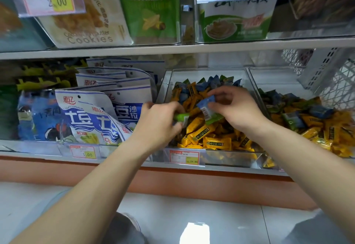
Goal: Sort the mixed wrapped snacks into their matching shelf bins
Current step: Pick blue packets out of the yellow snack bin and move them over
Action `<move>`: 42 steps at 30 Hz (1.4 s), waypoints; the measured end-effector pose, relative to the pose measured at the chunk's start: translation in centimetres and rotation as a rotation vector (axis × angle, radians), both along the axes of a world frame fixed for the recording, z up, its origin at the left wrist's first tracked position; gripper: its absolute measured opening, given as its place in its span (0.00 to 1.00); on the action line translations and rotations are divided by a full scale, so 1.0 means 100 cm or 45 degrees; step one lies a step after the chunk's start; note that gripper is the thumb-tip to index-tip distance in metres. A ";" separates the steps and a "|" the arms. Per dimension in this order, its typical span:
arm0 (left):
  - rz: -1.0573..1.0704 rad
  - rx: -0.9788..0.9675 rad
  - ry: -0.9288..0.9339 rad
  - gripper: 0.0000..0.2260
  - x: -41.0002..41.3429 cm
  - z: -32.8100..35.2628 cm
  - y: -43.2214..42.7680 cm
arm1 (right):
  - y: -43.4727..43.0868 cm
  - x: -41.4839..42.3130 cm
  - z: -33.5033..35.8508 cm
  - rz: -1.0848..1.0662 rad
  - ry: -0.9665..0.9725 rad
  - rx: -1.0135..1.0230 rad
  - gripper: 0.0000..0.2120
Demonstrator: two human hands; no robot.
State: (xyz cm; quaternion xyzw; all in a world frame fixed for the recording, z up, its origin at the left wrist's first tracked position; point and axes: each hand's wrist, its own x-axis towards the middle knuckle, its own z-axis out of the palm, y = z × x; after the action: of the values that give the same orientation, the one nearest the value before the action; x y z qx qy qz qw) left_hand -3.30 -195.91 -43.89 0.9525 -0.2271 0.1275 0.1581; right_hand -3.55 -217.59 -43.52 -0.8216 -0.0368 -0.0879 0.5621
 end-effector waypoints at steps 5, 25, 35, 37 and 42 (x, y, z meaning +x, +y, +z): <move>-0.028 -0.867 0.200 0.13 -0.006 0.022 0.003 | 0.012 -0.006 0.007 0.096 0.034 0.396 0.10; 0.083 -0.649 0.196 0.17 -0.001 0.031 0.071 | 0.073 0.017 -0.025 0.566 -0.121 -1.079 0.14; 0.043 -1.274 0.385 0.29 -0.016 0.033 0.012 | 0.045 -0.007 0.004 0.024 0.210 0.407 0.02; 0.017 -1.290 0.409 0.25 -0.021 0.028 -0.014 | 0.043 -0.020 0.009 0.073 0.348 0.858 0.07; -0.020 -1.179 0.260 0.17 -0.031 0.020 -0.070 | 0.012 -0.043 0.016 0.178 0.403 1.205 0.26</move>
State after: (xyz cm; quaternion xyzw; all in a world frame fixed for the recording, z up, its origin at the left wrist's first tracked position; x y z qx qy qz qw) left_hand -6.44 -202.89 -41.90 0.7878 -0.1368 0.1200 0.5884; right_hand -7.89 -216.43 -41.95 -0.4755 0.0379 0.0685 0.8762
